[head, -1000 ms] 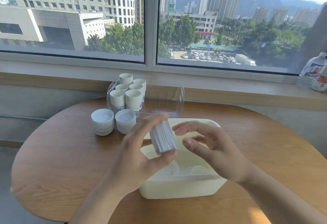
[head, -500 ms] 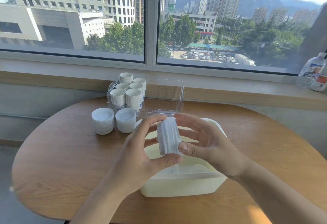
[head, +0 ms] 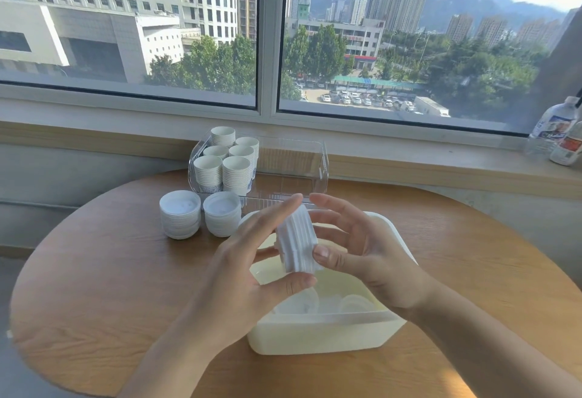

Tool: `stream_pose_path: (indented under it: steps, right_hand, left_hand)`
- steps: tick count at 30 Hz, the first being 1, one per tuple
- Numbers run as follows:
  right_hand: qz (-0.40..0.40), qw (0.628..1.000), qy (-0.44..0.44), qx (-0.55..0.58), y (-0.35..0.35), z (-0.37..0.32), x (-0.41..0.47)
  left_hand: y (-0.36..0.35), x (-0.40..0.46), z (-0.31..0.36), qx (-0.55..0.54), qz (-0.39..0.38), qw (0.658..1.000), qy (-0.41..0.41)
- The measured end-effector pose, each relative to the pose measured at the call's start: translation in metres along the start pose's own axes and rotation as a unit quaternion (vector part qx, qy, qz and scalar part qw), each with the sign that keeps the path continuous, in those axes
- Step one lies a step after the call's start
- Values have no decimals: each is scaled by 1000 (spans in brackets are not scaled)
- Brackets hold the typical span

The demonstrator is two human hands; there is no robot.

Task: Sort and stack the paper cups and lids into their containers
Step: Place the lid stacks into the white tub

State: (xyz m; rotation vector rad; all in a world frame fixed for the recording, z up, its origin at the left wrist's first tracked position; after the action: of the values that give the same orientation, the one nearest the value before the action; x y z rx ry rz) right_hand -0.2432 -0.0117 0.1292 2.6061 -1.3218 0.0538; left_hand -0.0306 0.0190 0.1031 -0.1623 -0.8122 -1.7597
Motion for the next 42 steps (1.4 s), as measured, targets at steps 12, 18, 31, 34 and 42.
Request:
stream_pose_path:
  steps: [12,18,31,34,42]
  right_hand:
    - [-45,997,-36,-49,2,6,25]
    - [-144,921,-152,-329,25,28,41]
    - [-313,733,-313,-516,24,75,52]
    - [-286,755,-292,-513,27,71,52]
    - [-101,876,-152,-447,37,50,41]
  left_hand:
    - [18,5,-23,114,0,993,-32]
    - [31,0,-40,177,19,984,-14]
    - [29,-8,-54,198,19,980,-1]
    - [28,-9,-53,196,20,980,1]
    - [31,-10,-44,183,25,983,14]
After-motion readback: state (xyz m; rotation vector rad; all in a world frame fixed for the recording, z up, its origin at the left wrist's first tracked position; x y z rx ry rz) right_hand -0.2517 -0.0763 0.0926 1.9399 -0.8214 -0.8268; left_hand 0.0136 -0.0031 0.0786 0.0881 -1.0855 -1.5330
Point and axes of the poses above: each hand's wrist, its own x-axis towards the middle knuckle, its own y-axis out of the back of the hand, z = x × y, the point moved 1 cm from there along x, towards the middle knuckle, and after that the axes turned 10 degrees about -z, right-handed, at the moved point
